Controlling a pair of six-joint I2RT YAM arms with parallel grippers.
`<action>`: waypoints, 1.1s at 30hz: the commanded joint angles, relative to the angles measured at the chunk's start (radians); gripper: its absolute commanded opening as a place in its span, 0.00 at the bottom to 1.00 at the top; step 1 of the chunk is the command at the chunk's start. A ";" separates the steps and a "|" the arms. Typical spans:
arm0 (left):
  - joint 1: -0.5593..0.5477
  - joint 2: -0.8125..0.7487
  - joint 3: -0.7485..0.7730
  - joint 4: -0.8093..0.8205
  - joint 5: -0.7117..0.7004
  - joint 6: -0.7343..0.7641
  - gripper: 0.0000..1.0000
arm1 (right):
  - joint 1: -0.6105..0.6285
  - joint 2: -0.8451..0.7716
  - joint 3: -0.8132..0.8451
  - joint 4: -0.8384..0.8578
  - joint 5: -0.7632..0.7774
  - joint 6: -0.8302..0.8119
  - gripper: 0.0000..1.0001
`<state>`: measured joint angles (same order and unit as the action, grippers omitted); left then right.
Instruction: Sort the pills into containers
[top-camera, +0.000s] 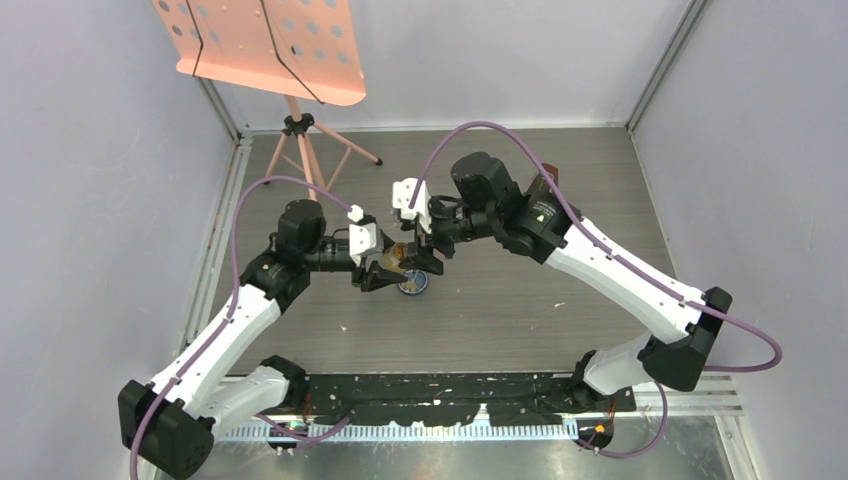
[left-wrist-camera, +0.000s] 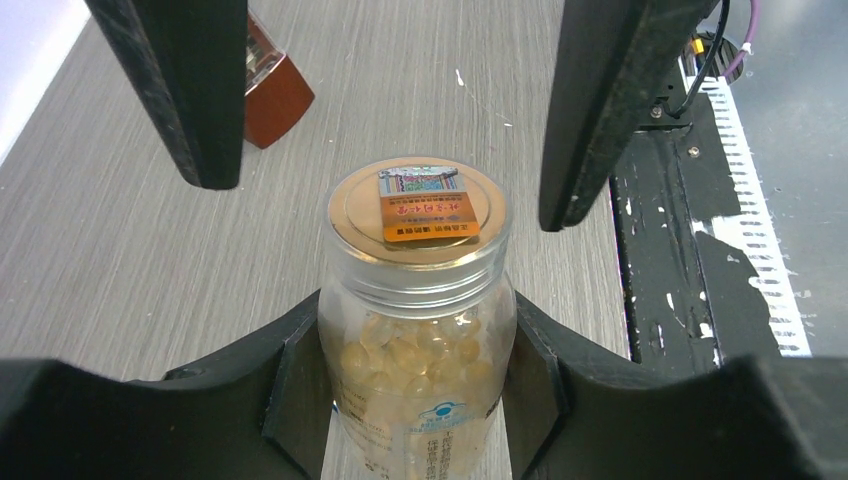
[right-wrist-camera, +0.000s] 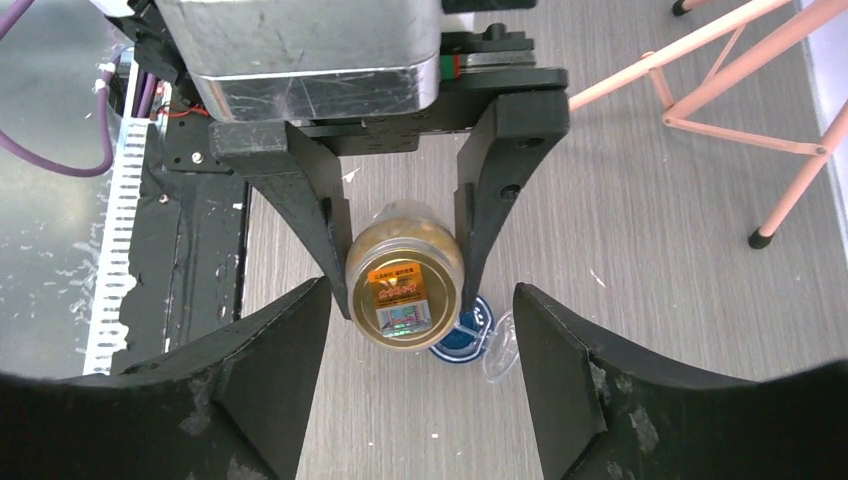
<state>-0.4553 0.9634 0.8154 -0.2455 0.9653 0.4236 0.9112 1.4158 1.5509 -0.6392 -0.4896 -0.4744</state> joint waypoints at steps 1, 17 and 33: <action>0.004 -0.001 0.048 0.008 0.026 0.016 0.04 | 0.009 0.014 0.049 -0.028 -0.019 -0.022 0.75; 0.004 -0.005 0.018 0.151 -0.172 -0.012 0.03 | 0.017 0.077 0.102 -0.038 0.102 0.165 0.15; 0.004 -0.038 -0.098 0.478 -0.350 -0.091 0.03 | 0.029 0.278 0.356 -0.186 0.397 0.821 0.17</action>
<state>-0.4435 0.9623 0.7162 0.0406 0.6418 0.3462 0.9192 1.6539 1.8194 -0.7803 -0.1612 0.0937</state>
